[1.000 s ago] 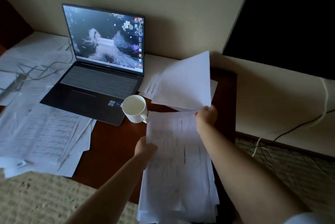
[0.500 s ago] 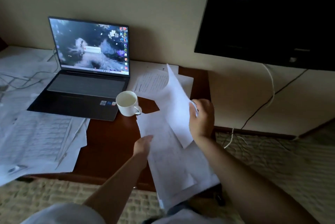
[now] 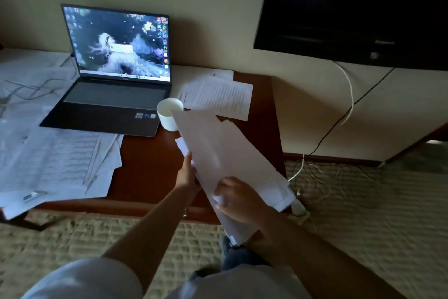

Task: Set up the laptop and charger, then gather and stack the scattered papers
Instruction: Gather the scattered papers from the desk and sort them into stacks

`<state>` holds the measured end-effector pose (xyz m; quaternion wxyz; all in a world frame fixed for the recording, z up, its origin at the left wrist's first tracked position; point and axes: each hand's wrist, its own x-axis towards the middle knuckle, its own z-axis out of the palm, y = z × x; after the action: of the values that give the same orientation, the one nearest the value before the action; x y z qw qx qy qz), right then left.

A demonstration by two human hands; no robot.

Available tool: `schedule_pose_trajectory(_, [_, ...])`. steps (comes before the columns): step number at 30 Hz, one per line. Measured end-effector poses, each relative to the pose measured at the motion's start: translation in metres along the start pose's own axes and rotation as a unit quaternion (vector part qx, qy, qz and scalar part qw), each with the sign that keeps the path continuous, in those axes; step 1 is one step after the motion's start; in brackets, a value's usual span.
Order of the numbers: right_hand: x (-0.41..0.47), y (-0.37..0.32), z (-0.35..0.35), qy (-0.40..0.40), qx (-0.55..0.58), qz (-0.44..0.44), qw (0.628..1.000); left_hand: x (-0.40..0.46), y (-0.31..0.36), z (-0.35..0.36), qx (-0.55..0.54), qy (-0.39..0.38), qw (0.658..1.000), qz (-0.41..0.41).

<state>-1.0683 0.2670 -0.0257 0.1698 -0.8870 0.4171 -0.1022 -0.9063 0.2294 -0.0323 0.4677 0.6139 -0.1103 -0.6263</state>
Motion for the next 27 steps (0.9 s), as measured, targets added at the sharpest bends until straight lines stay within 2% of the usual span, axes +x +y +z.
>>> schedule_pose_trajectory(2, [-0.001,0.000,-0.001,-0.005,0.020,0.028,0.999,-0.001,-0.003,-0.001,0.022,0.015,0.999,0.018])
schedule_pose_trajectory(5, [0.001,0.002,-0.003,-0.010,0.115,0.131,0.985,0.005,-0.008,-0.004,0.117,0.029,0.991,0.059])
schedule_pose_trajectory(8, [0.005,0.014,-0.003,0.040,0.121,0.193,0.973,0.009,-0.006,-0.002,0.190,0.032,0.977,0.092])
schedule_pose_trajectory(11, [0.015,0.022,-0.008,0.057,0.127,0.233,0.963,0.008,-0.002,0.004,0.205,0.021,0.972,0.113])
schedule_pose_trajectory(14, [0.031,0.026,-0.008,0.029,0.248,0.296,0.922,0.011,-0.001,0.008,0.210,-0.007,0.971,0.114])
schedule_pose_trajectory(22, [0.049,0.028,0.012,-0.011,0.267,0.331,0.905,0.024,-0.013,0.008,0.142,-0.021,0.987,0.069])
schedule_pose_trajectory(25, [0.051,0.031,0.012,-0.022,0.287,0.358,0.888,0.030,-0.015,0.006,0.129,-0.027,0.990,0.046])
schedule_pose_trajectory(27, [0.050,0.034,0.007,0.020,0.296,0.377,0.877,0.033,-0.014,0.004,0.157,-0.007,0.986,0.061])
